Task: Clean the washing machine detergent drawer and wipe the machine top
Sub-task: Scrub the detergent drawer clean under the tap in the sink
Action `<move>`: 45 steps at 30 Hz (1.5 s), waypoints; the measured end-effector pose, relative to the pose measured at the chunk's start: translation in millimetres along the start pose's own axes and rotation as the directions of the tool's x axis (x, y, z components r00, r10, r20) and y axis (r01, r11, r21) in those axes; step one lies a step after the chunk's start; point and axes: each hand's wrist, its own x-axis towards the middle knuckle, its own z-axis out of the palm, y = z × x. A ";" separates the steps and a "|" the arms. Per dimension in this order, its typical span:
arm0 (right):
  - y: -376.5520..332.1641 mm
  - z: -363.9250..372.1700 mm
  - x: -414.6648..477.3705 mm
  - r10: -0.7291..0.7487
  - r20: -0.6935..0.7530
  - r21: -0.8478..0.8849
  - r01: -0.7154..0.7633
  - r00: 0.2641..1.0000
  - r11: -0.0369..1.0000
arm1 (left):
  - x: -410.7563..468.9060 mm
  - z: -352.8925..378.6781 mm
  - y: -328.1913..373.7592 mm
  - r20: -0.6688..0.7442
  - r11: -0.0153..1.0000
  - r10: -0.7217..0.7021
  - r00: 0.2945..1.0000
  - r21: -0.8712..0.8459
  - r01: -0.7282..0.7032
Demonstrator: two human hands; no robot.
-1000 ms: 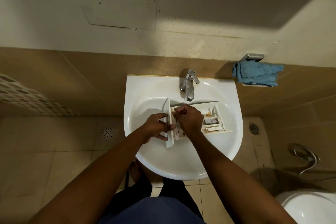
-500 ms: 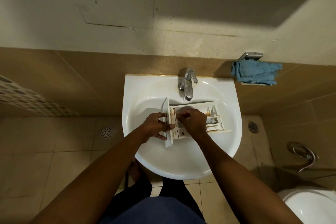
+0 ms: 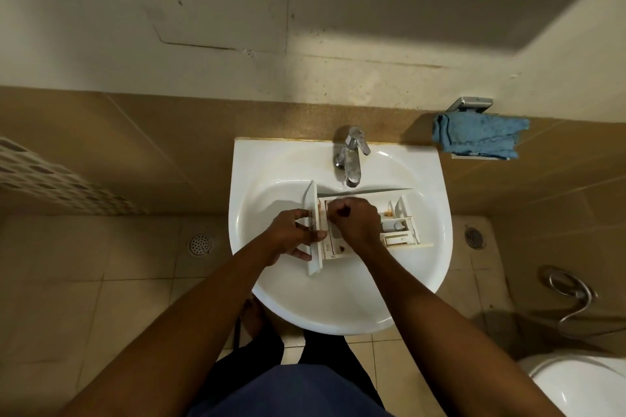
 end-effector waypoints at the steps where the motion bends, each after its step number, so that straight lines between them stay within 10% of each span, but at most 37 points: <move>1: 7.6 -1.9 -1.5 -0.015 0.047 0.015 0.015 0.999 1.000 | -0.1 0.0 -0.1 0.000 1.000 0.001 1.000 0.004 -0.001; 10: -9.0 6.0 9.9 0.061 -0.045 -0.078 -0.065 0.997 0.995 | -0.3 0.4 -0.3 -0.005 1.000 0.005 1.000 0.010 -0.005; 18: 6.7 -30.6 -6.7 -0.058 0.319 -0.105 0.096 0.946 0.990 | -1.7 -0.2 -1.7 0.010 1.000 0.017 1.000 -0.005 -0.017; 22: 3.3 -24.4 0.5 -0.101 0.159 0.054 0.094 0.982 0.994 | -1.6 -0.3 -1.7 0.002 1.000 0.012 1.000 -0.009 -0.012; 27: 21.7 -11.4 -65.7 -0.221 -0.083 -0.301 0.187 0.972 0.935 | 0.6 -0.7 -3.3 0.001 1.000 0.017 1.000 -0.006 -0.017; 35: 9.6 -0.9 -49.2 -0.034 -0.185 -0.196 -0.003 0.982 0.981 | 0.3 -1.2 -4.3 -0.001 1.000 0.024 1.000 0.000 -0.024; 40: 20.6 -25.5 -51.7 0.012 0.140 -0.178 0.013 0.990 0.984 | 0.5 -0.7 -3.0 0.006 0.999 0.030 1.000 0.011 -0.030; 45: -9.7 -37.7 -13.1 0.156 0.049 0.305 -0.163 0.987 0.938 | -1.5 -3.4 -2.7 0.016 1.000 0.018 1.000 -0.007 -0.018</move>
